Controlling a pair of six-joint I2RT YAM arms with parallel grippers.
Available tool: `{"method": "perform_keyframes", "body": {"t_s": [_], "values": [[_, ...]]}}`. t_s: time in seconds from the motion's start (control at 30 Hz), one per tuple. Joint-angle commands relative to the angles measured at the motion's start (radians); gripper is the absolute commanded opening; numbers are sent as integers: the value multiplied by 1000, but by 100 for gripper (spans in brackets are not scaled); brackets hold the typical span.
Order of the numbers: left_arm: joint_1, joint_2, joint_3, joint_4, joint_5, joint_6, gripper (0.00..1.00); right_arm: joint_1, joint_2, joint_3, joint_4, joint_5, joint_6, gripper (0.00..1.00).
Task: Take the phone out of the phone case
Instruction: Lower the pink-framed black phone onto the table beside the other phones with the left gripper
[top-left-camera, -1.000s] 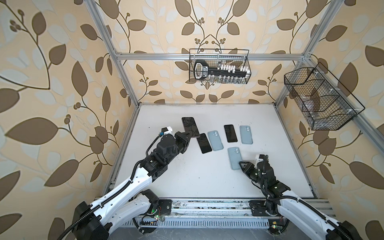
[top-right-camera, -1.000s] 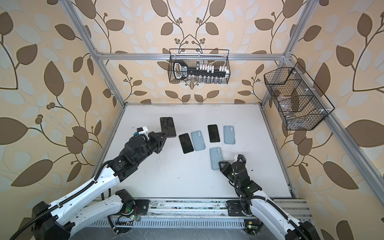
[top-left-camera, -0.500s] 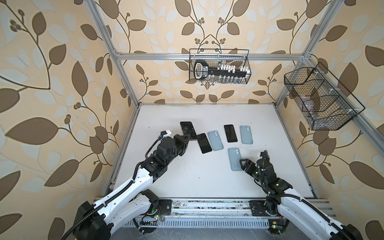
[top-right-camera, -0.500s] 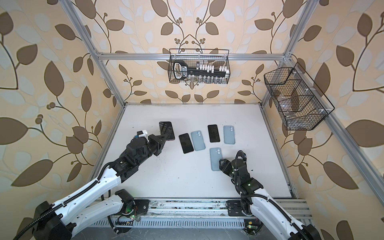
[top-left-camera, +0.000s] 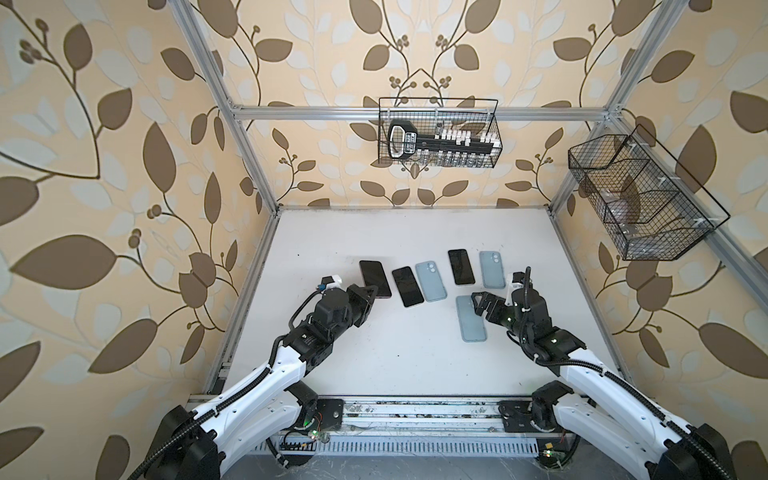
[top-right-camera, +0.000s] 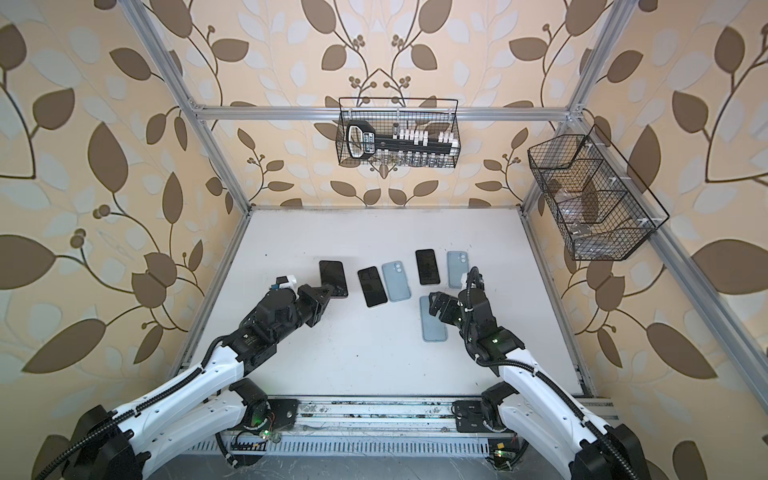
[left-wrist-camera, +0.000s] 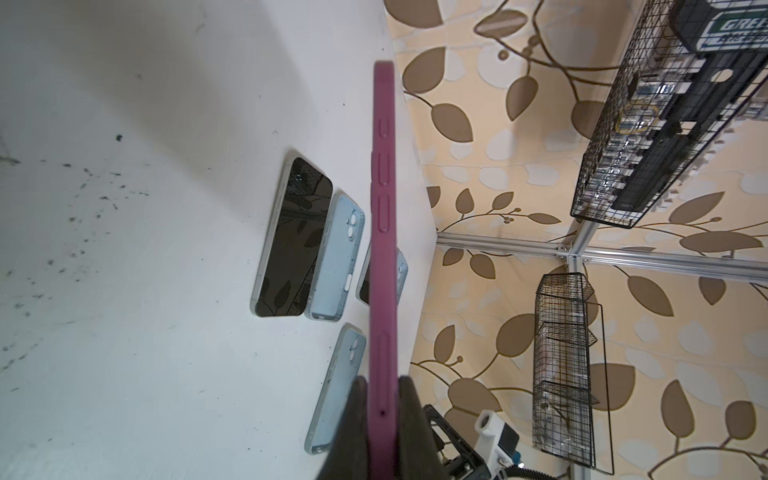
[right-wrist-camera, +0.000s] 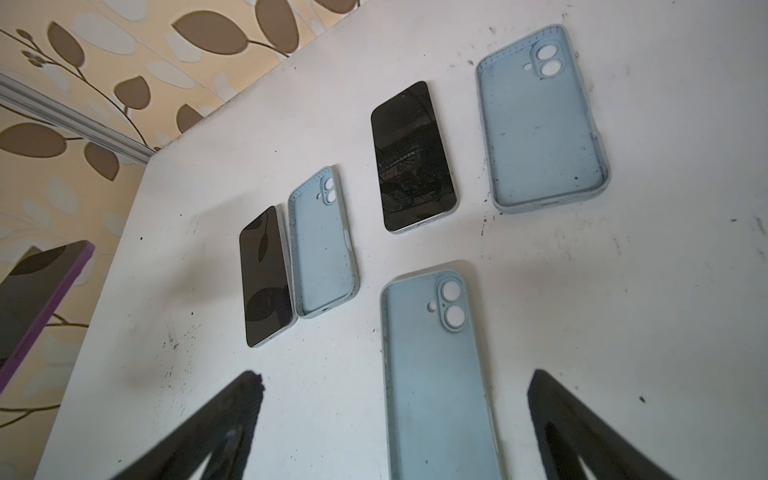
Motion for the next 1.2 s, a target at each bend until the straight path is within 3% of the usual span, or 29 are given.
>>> {"method": "perform_keyframes", "body": {"t_s": [0.0,0.37,0.57,1.17], "values": [[10,-16,-29,144,-34,49,0,-14,23,26,16,-10,-42,100],[10,34,-117,250,-46,127,0,-44,74,8,90,-64,-30,100],[11,127,-194,388,-40,164,0,-53,79,4,109,-75,-26,100],[9,344,-227,558,23,260,0,-62,69,-42,133,-81,3,100]]}}
